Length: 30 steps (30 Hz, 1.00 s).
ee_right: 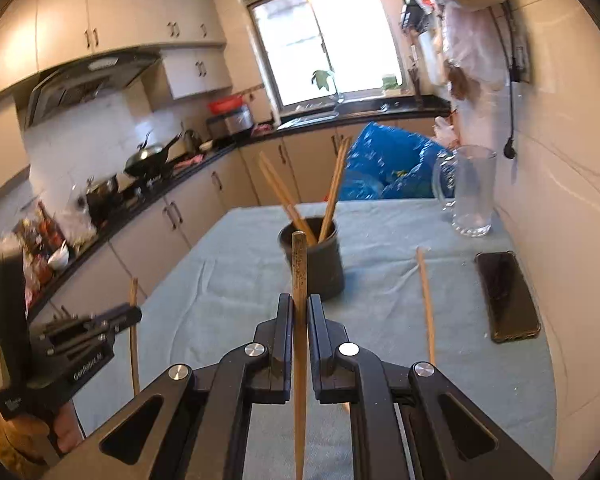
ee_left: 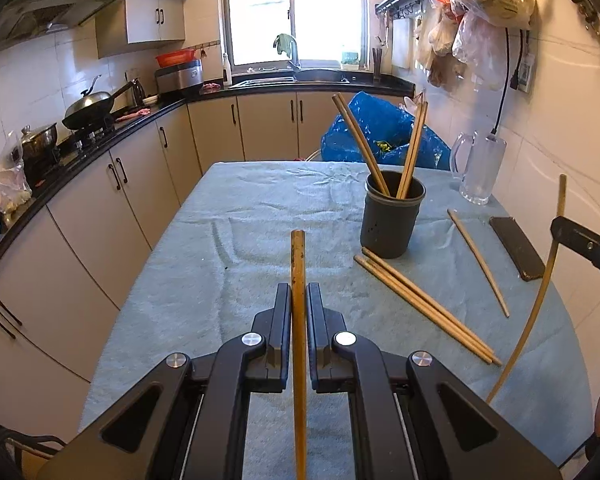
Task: Organize utensils
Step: 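Lift both held chopsticks upright and carry them over the black holder, then lower both chopsticks into the black holder and open both grippers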
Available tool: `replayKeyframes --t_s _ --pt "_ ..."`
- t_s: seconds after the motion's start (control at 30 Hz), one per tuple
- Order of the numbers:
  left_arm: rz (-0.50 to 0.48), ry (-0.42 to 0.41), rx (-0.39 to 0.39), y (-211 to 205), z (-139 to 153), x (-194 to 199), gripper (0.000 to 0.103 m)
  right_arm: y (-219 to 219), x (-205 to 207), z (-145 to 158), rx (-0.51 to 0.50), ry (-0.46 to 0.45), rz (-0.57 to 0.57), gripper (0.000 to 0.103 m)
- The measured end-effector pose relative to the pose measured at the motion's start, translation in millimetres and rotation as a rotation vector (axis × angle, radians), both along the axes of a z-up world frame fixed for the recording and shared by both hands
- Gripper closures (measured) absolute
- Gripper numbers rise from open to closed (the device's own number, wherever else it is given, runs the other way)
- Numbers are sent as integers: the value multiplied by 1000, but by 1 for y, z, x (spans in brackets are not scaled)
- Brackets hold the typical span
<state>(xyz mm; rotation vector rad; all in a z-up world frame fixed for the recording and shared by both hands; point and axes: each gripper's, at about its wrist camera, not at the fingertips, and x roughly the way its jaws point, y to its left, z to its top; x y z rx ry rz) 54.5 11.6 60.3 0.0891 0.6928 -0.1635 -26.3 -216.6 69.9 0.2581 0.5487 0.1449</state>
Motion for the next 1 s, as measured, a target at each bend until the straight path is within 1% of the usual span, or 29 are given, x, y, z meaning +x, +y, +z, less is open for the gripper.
replayKeyframes --t_s 0.17,0.23,0.33,0.5,0.6,0.73,0.8,0.9,1.0 --pt "9 -13 -22 1 2 9 96 -7 2 6 8 -26 -26 96" --pt "14 -20 -44 4 6 14 96 -9 5 8 13 -28 -31 96" --pt "31 -57 -102 11 22 25 96 -13 13 13 20 -36 -35 96" --pt "60 -159 -208 20 66 49 96 -19 33 38 40 -92 -54 96" --pt "47 -247 -259 12 96 67 96 -21 49 58 62 -146 -68 96" --pt "37 -333 -325 -4 121 93 96 -25 79 83 96 -221 -98 96" --pt "30 -359 -373 -11 131 110 96 -27 95 92 117 -248 -111 96" --pt "9 -366 -454 -24 138 137 96 -29 118 99 121 -276 -131 96" --pt "7 -371 -490 -33 134 160 96 -27 139 98 92 -298 -159 95"
